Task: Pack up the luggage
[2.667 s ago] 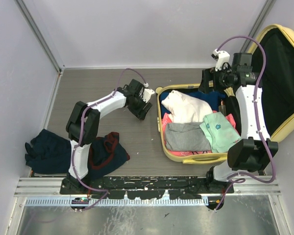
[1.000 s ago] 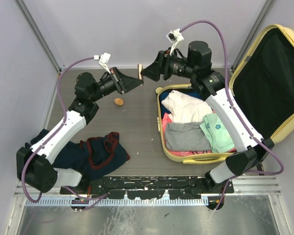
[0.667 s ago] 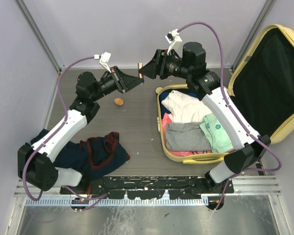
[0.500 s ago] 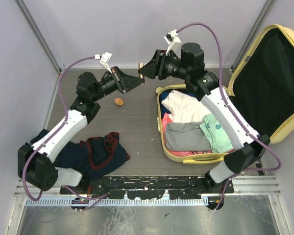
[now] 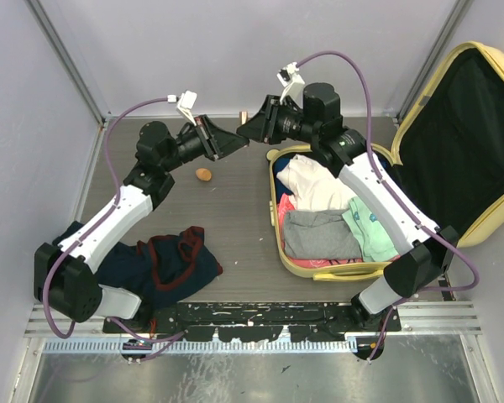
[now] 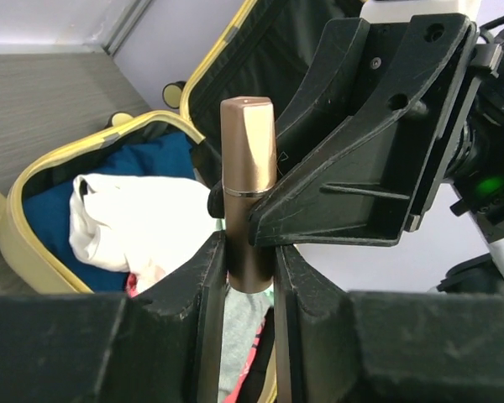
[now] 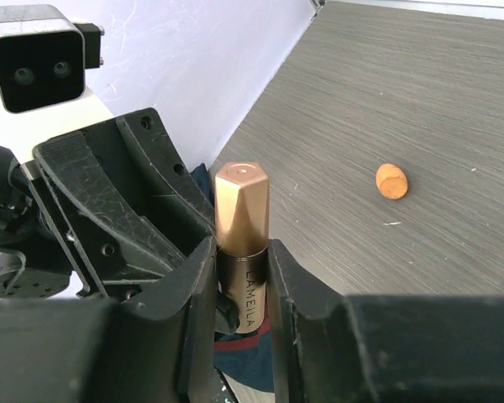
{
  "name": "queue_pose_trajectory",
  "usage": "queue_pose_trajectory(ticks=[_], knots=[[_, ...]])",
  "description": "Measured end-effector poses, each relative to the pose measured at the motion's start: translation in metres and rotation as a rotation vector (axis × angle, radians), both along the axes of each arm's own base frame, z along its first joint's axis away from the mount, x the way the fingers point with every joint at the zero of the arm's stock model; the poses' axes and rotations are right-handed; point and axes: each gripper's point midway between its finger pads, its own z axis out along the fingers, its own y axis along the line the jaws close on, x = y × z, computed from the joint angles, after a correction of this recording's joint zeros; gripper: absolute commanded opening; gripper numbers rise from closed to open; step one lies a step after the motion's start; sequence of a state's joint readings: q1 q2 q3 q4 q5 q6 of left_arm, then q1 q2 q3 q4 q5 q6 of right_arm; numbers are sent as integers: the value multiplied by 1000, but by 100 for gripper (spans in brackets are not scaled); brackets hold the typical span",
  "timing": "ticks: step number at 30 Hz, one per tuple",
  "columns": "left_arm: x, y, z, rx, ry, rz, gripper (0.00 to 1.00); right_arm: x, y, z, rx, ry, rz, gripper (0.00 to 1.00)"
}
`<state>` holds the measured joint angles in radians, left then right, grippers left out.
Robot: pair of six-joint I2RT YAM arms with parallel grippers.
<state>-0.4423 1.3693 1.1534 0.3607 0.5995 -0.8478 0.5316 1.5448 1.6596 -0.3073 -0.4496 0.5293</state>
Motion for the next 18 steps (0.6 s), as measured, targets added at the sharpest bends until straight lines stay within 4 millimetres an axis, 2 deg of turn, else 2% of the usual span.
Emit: queue_pose_trajectory(ticks=[4, 7, 8, 9, 12, 15, 18], knots=[[1, 0, -5, 36, -12, 3, 74, 6, -8, -6, -19, 10, -21, 0], [1, 1, -14, 84, -12, 2, 96, 20, -31, -10, -39, 8, -63, 0], [0, 2, -24, 123, -2, 1, 100, 27, -41, -12, -47, 11, -87, 0], [0, 2, -25, 126, -1, 1, 98, 36, -56, -15, -59, 14, -117, 0], [2, 9, -45, 209, 19, 5, 98, 61, -115, -29, -125, 31, -234, 0], [9, 22, -63, 298, 42, 19, 98, 70, -167, -49, -223, 64, -319, 0], [22, 33, -79, 389, 60, 40, 98, 66, -208, -71, -341, 99, -366, 0]])
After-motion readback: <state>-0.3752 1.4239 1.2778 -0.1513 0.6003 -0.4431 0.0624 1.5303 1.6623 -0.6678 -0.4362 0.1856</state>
